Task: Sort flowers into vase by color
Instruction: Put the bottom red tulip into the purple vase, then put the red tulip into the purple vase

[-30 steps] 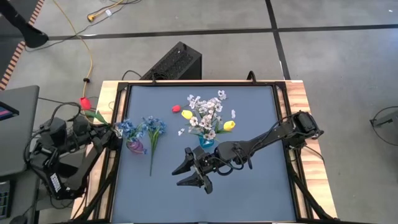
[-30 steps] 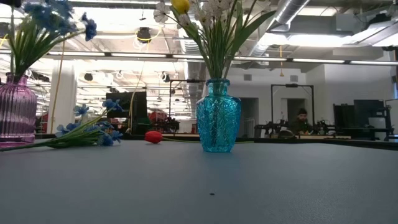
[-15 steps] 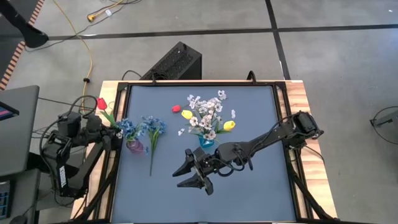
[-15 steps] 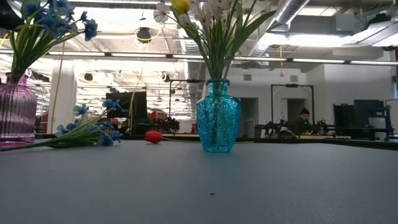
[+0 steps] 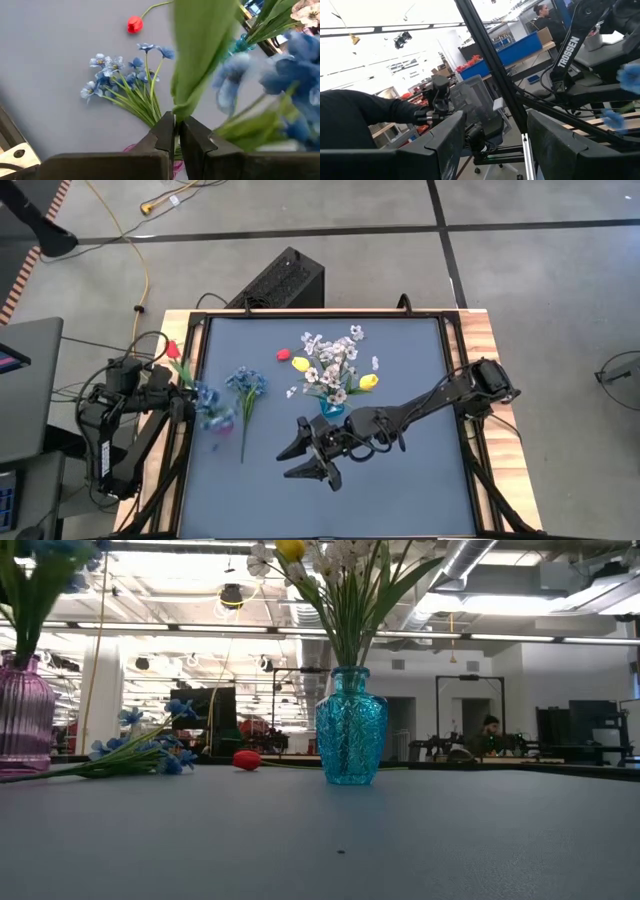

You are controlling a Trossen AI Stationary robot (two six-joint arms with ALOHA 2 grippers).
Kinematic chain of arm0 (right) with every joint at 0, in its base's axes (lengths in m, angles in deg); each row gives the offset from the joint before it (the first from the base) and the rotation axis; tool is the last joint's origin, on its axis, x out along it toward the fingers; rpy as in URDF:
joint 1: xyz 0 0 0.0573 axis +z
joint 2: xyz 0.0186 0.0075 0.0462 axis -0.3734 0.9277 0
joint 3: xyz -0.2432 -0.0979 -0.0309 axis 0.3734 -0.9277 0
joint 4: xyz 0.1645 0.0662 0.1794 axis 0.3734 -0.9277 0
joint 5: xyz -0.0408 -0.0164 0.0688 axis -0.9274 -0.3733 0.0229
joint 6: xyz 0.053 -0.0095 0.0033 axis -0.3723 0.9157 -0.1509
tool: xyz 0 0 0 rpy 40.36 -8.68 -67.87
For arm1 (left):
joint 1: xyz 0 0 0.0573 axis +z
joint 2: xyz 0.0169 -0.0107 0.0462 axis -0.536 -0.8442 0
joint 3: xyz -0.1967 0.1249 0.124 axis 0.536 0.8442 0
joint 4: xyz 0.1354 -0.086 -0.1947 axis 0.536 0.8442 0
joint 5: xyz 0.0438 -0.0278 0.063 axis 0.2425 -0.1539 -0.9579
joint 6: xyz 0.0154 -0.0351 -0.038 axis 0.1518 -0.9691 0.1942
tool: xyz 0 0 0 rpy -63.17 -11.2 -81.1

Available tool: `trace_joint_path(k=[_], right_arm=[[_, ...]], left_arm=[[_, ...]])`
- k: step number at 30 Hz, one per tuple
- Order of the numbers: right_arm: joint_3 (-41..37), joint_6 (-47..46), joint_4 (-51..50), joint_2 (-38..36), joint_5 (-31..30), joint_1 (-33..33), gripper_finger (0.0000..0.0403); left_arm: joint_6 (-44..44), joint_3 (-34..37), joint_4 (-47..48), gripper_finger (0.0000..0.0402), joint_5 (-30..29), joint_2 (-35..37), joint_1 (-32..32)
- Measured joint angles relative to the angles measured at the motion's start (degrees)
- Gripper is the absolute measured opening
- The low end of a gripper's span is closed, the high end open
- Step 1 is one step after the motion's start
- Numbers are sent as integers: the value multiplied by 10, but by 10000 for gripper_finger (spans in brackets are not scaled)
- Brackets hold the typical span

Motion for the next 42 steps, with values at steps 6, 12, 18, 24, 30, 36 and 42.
trace_joint_path(k=[6, 12, 18, 24, 30, 36, 42], right_arm=[[0, 0, 0, 0, 10, 0, 243], [0, -4, 0, 0, 18, 0, 243], [0, -6, 0, 0, 30, 0, 243], [0, -6, 0, 0, 30, 0, 243], [0, -23, 0, 0, 61, -1, 243], [0, -41, 0, 0, 79, -4, 243], [0, -41, 0, 0, 95, -4, 243]], left_arm=[[-1, 0, -2, 60, 16, 0, 0], [-20, 0, -2, 106, 37, 0, -16], [-53, -1, -3, 131, 27, 0, -50], [-60, -35, -4, 133, 26, -18, -95], [-66, -93, 7, 133, 21, -58, -133], [-69, -161, 21, 133, -11, -106, -166], [-68, -257, 20, 133, -34, -165, -185]])
